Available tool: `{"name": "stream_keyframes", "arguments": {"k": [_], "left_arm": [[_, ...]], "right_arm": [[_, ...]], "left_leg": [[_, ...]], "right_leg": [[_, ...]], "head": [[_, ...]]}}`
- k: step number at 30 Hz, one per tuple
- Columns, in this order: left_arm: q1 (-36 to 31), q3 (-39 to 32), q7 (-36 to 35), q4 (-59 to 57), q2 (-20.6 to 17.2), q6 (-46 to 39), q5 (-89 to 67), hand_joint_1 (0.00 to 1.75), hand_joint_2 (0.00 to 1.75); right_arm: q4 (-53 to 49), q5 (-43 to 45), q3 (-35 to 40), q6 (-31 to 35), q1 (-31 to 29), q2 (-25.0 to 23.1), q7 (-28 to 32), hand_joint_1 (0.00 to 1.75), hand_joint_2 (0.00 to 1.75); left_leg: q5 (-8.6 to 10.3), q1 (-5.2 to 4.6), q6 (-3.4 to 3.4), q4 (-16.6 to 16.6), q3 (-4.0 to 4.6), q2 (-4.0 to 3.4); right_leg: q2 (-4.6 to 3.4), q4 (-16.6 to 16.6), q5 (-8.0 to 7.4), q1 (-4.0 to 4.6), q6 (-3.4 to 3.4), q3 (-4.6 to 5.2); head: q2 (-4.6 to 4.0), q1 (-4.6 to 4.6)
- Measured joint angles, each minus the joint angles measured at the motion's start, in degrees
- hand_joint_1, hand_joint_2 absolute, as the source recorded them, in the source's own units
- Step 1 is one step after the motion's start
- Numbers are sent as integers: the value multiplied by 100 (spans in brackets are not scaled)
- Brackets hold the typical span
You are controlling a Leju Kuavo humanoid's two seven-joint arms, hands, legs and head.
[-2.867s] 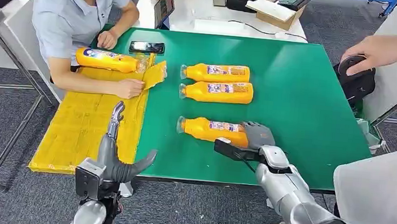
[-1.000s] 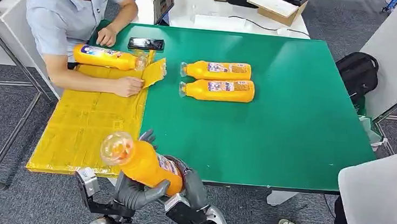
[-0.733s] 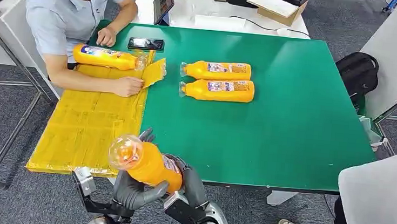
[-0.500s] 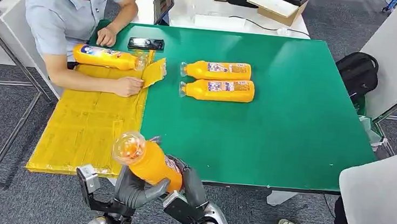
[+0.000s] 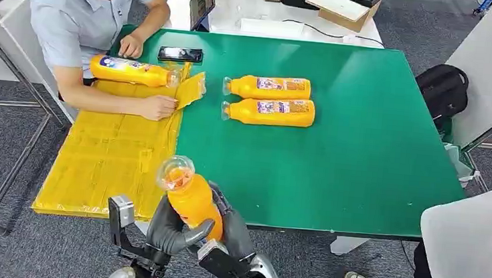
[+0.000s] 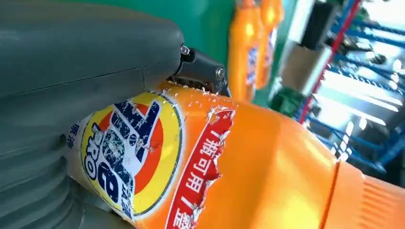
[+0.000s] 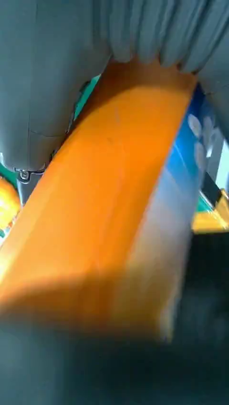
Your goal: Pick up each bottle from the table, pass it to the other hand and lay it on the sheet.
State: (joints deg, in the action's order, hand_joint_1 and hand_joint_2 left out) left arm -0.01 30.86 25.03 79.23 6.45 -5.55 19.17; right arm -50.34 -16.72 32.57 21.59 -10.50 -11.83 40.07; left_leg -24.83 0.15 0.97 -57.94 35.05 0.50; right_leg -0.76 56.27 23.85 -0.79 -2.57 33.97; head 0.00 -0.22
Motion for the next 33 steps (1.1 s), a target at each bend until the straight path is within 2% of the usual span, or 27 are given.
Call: {"name": "stream_keyframes", "arguments": {"k": [5, 11, 14, 16, 23, 24, 25, 33], "left_arm": [[-101, -7, -2, -133, 28, -380, 33, 175, 175], [-231, -295, 450, -269, 39, -1988, -1188, 173, 175], [-358, -633, 728, -352, -9, -2738, -2169, 161, 175], [-434, -743, 701, -378, -55, -3015, -2745, 168, 175], [-813, -892, 21, -573, -245, -3305, -4782, 155, 175], [-911, -894, -196, -695, -275, -3356, -5306, 171, 175], [-1013, -894, -438, -815, -312, -3347, -5728, 175, 175], [-2137, -984, -1741, -2661, -389, -3100, -7267, 171, 175]], "right_arm": [[-94, -105, 151, 368, 17, 18, -7, 0, 0], [-182, -114, 510, 704, 46, 118, -5, 0, 0], [-186, -11, 652, 754, 67, 175, -2, 0, 0], [-188, 50, 700, 763, 70, 210, -2, 0, 0], [-188, 208, 853, 695, 79, 267, -2, 0, 0], [-188, 234, 855, 667, 79, 269, -2, 0, 0], [-188, 253, 863, 639, 80, 271, -2, 0, 0], [-192, 284, 872, 508, 143, 254, -2, 0, 0]], "left_leg": [[0, 0, 1, 0, 2, 0], [1, 2, 1, 0, 5, 4], [1, 2, 0, 0, 3, 0], [4, 2, 1, 0, 4, 4], [4, 0, 1, 0, 4, 5], [4, 0, 2, 0, 5, 7], [4, 0, 2, 0, 4, 6], [10, 2, 1, 0, 3, 3]], "right_leg": [[0, 0, 0, 0, 0, -1], [0, 0, 0, 2, 0, 2], [0, 1, 0, 2, 0, 2], [0, 1, 0, 2, 0, 1], [1, 1, -1, 0, 0, 0], [2, 1, -1, 0, 0, 0], [2, 0, -1, 0, 0, 0], [1, 4, -3, 1, 0, 0]], "head": [[0, 2], [0, 2], [0, 0], [0, 0], [0, 2], [0, 2], [0, 0], [0, 2]]}}
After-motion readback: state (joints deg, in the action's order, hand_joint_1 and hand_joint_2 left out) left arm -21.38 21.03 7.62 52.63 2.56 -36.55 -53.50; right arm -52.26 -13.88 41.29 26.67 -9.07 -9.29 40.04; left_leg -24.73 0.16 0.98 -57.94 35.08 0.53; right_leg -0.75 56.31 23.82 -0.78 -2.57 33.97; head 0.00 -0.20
